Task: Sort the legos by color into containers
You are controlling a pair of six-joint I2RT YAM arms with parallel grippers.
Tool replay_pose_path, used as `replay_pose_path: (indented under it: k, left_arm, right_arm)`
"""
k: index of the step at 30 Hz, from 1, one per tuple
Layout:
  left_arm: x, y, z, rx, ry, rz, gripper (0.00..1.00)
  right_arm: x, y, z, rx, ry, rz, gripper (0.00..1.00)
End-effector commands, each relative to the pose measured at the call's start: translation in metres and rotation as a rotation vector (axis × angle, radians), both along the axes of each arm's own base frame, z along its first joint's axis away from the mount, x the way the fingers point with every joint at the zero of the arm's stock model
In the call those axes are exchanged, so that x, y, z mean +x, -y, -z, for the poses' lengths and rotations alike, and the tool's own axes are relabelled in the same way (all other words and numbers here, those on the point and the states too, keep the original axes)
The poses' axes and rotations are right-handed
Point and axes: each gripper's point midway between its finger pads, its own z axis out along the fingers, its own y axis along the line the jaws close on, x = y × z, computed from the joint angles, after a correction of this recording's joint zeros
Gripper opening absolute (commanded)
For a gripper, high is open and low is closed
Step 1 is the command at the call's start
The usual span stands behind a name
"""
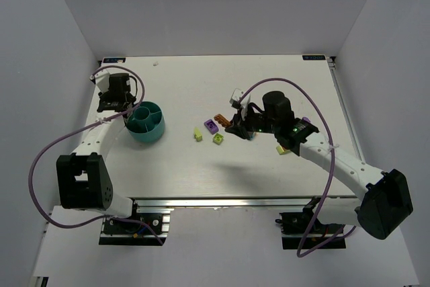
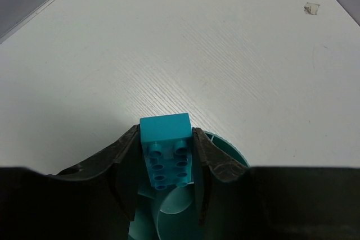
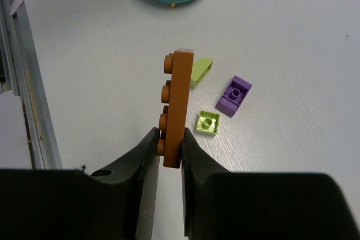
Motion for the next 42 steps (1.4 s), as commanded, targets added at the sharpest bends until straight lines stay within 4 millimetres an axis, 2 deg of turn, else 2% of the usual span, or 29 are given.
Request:
replay_pose_path:
  k: [1,7,13,16,20,21,24,27,28,34,37,38,39,41,42]
  left_arm:
    - [0.009,-0.001,-0.016,-0.003,0.067,-0.012,0.00]
    - [0.001,0.004,0.004,-0.025,0.036,0.006,0.00]
    - [-0.001,0.005,0.014,-0.031,0.030,0.013,0.00]
    - [-0.002,0.005,0.018,-0.029,0.024,0.013,0.10]
    - [-0.004,0.007,0.020,-0.028,0.021,0.016,0.31]
    - [-0.005,0.008,0.020,-0.028,0.024,0.019,0.42]
    - [-0.007,0.008,0.020,-0.027,0.025,0.019,0.56]
    - [-0.008,0.009,0.016,-0.028,0.036,0.022,0.61]
    - [-0.009,0.009,0.012,-0.027,0.047,0.021,0.63]
    - [-0.010,0.012,-0.009,-0.027,0.083,0.043,0.65]
    - [-0.015,0.015,-0.040,-0.017,0.130,0.083,0.64]
    - [-0.019,0.019,-0.064,-0.017,0.187,0.108,0.60]
    - [-0.021,0.024,-0.074,-0.024,0.213,0.140,0.54]
    - [-0.024,0.050,-0.094,-0.082,0.268,0.281,0.43]
    - [-0.029,0.059,-0.108,-0.105,0.310,0.326,0.43]
  right_arm:
    - [0.001,0.002,-0.010,0.029,0.022,-0.005,0.00]
    - [0.005,0.003,-0.010,0.030,0.020,0.002,0.00]
    - [0.005,0.001,-0.010,0.032,0.016,-0.008,0.00]
    - [0.005,0.000,-0.011,0.033,0.016,-0.007,0.00]
    - [0.005,0.000,-0.011,0.034,0.014,-0.008,0.00]
    - [0.005,0.000,-0.011,0.034,0.014,-0.007,0.00]
    - [0.005,0.000,-0.010,0.034,0.011,-0.009,0.00]
    - [0.005,0.000,-0.011,0.037,0.015,-0.008,0.00]
    - [0.005,0.000,-0.011,0.038,0.015,-0.009,0.00]
    - [0.004,-0.001,-0.013,0.040,0.015,-0.021,0.00]
    - [-0.004,-0.004,-0.015,0.035,0.034,-0.089,0.00]
    - [-0.013,-0.004,-0.012,0.028,0.029,-0.137,0.00]
    - [-0.017,-0.005,-0.012,0.028,0.042,-0.170,0.00]
    - [-0.022,-0.004,-0.008,0.019,0.088,-0.222,0.00]
    - [-0.023,-0.004,-0.010,0.026,0.111,-0.235,0.00]
